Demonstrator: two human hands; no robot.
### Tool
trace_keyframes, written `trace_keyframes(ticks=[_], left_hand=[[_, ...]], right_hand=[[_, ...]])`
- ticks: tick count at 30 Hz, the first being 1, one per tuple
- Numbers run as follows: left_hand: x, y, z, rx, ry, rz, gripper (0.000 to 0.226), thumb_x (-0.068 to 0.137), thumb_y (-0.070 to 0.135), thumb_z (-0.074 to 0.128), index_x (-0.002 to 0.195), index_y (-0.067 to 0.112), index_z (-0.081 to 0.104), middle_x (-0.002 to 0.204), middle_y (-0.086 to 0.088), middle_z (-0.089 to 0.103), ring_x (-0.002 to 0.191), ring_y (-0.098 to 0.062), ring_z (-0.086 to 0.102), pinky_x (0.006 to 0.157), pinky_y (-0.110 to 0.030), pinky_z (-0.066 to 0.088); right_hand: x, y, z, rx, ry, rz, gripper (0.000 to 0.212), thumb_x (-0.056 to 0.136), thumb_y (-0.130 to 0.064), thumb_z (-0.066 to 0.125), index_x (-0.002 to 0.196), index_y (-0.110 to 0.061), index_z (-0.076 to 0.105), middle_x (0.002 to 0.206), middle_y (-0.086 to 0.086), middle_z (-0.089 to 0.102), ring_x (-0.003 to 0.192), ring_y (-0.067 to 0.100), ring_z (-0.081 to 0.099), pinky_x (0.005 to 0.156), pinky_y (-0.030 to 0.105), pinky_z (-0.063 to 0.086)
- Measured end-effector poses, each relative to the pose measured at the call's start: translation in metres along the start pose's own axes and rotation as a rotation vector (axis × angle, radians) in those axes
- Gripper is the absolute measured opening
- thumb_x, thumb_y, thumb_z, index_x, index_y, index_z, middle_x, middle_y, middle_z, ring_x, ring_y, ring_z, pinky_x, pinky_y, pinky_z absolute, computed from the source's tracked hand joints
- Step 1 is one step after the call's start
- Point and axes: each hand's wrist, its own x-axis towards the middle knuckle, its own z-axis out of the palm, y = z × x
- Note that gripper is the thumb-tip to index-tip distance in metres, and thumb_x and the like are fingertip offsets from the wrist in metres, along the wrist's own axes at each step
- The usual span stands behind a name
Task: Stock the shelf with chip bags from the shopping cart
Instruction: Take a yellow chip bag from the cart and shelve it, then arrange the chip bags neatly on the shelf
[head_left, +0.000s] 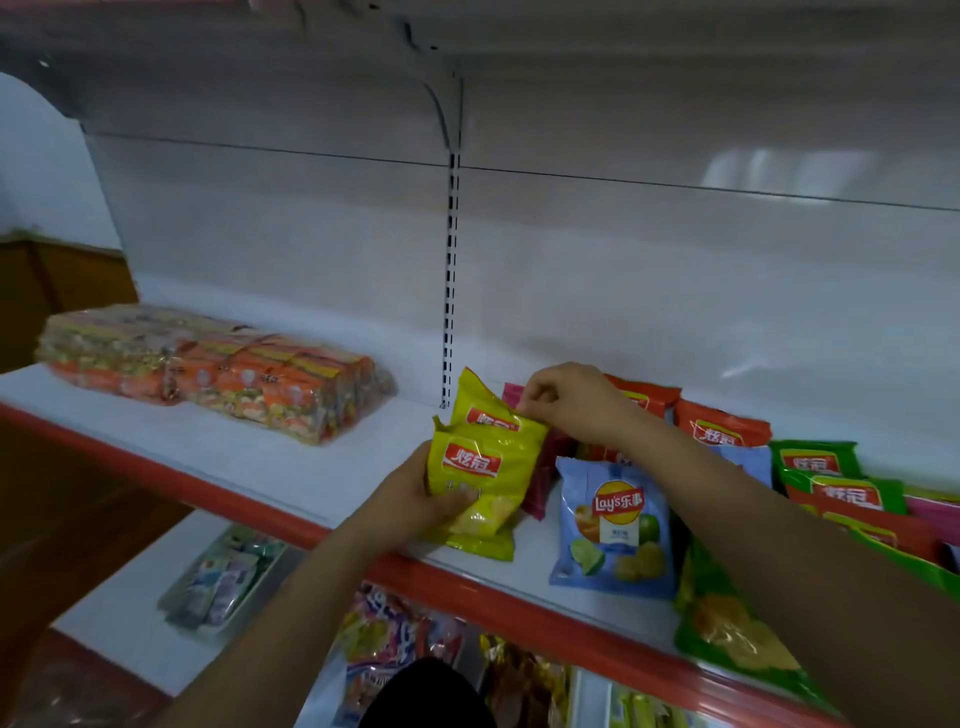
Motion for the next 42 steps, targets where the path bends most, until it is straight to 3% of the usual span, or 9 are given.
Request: trace_keyframes(ticks=[6, 11, 17, 23, 29, 32, 35, 38, 42], left_hand=[[0.011, 0.008, 0.000, 0.014, -0.203, -0.055, 0.044, 0.091, 0.009, 0.069, 0.128, 0.026, 0.055, 0.116, 0.006, 0.073, 0.105, -0.010, 0.070, 0.090, -0.032, 0.058], [0.018, 0.013, -0.003, 0.064, -0.359, -0.153, 0.064, 0.087, 0.014, 0.075, 0.142, 0.026, 0.046, 0.128, 0.005, 0.068, 0.114, -0.013, 0.066, 0.100, -0.039, 0.053], [0.028, 0.025, 0.011, 0.011, -0.125, -0.226, 0.125, 0.062, 0.056, 0.085, 0.157, 0.031, 0.008, 0.145, 0.005, 0.054, 0.112, -0.008, 0.066, 0.093, -0.031, 0.056], [0.022, 0.024, 0.040, -0.192, -0.081, -0.168, 0.052, 0.084, 0.023, 0.076, 0.131, 0.022, 0.054, 0.112, 0.002, 0.075, 0.100, -0.019, 0.073, 0.087, -0.037, 0.060], [0.013, 0.023, 0.044, -0.143, -0.101, -0.139, 0.077, 0.077, 0.035, 0.081, 0.143, 0.026, 0.043, 0.124, 0.008, 0.070, 0.106, -0.012, 0.071, 0.086, -0.029, 0.059], [0.010, 0.030, 0.037, 0.159, 0.077, -0.087, 0.121, 0.061, 0.074, 0.073, 0.157, 0.031, 0.013, 0.156, 0.010, 0.032, 0.139, -0.014, 0.041, 0.110, -0.031, 0.041], [0.000, 0.048, 0.049, 0.599, 0.285, 0.318, 0.089, 0.073, 0.074, 0.061, 0.148, 0.034, 0.035, 0.145, 0.010, 0.042, 0.135, -0.010, 0.039, 0.111, -0.036, 0.039], [-0.010, 0.069, 0.096, 0.814, 0.183, 0.610, 0.073, 0.078, 0.063, 0.061, 0.141, 0.031, 0.045, 0.138, 0.005, 0.051, 0.127, -0.014, 0.046, 0.105, -0.039, 0.044], [0.002, 0.056, 0.140, 1.157, -0.057, 0.587, 0.106, 0.076, 0.078, 0.051, 0.157, 0.026, 0.006, 0.160, -0.016, 0.026, 0.148, -0.035, 0.024, 0.121, -0.053, 0.016]], right_hand=[[0.012, 0.023, 0.004, -0.137, -0.133, -0.054, 0.008, 0.095, -0.024, 0.059, 0.088, -0.026, 0.061, 0.081, -0.015, 0.053, 0.083, 0.012, 0.053, 0.060, 0.020, 0.033], [0.017, 0.026, 0.003, -0.250, -0.280, -0.111, 0.009, 0.096, -0.025, 0.055, 0.087, -0.025, 0.057, 0.091, -0.005, 0.058, 0.084, 0.012, 0.052, 0.068, 0.026, 0.041], [0.019, 0.033, 0.000, -0.215, -0.277, 0.015, 0.050, 0.096, -0.052, 0.049, 0.130, -0.015, 0.052, 0.122, 0.005, 0.060, 0.107, 0.023, 0.058, 0.090, 0.037, 0.050], [0.017, 0.040, 0.006, -0.190, -0.335, 0.001, 0.046, 0.100, -0.048, 0.043, 0.130, -0.016, 0.056, 0.120, 0.010, 0.064, 0.103, 0.023, 0.061, 0.091, 0.041, 0.052], [-0.004, 0.045, -0.010, -0.157, -0.308, -0.006, 0.056, 0.098, -0.056, 0.039, 0.140, -0.021, 0.050, 0.131, 0.003, 0.060, 0.113, 0.021, 0.058, 0.094, 0.035, 0.047], [-0.029, 0.059, -0.024, -0.233, -0.142, -0.024, 0.050, 0.095, -0.059, 0.043, 0.127, -0.023, 0.057, 0.116, -0.001, 0.062, 0.099, 0.014, 0.058, 0.080, 0.031, 0.048], [-0.056, 0.078, -0.038, -0.275, -0.056, -0.008, 0.028, 0.095, -0.047, 0.053, 0.105, -0.022, 0.062, 0.099, -0.005, 0.059, 0.088, 0.012, 0.056, 0.075, 0.031, 0.048], [-0.069, 0.098, -0.052, -0.287, -0.003, 0.078, 0.022, 0.094, -0.040, 0.058, 0.109, -0.024, 0.061, 0.102, -0.007, 0.058, 0.094, 0.014, 0.057, 0.081, 0.031, 0.048], [-0.081, 0.097, -0.058, -0.228, -0.043, 0.071, 0.024, 0.092, -0.044, 0.060, 0.106, -0.026, 0.065, 0.097, -0.010, 0.062, 0.094, 0.010, 0.059, 0.081, 0.030, 0.049]])
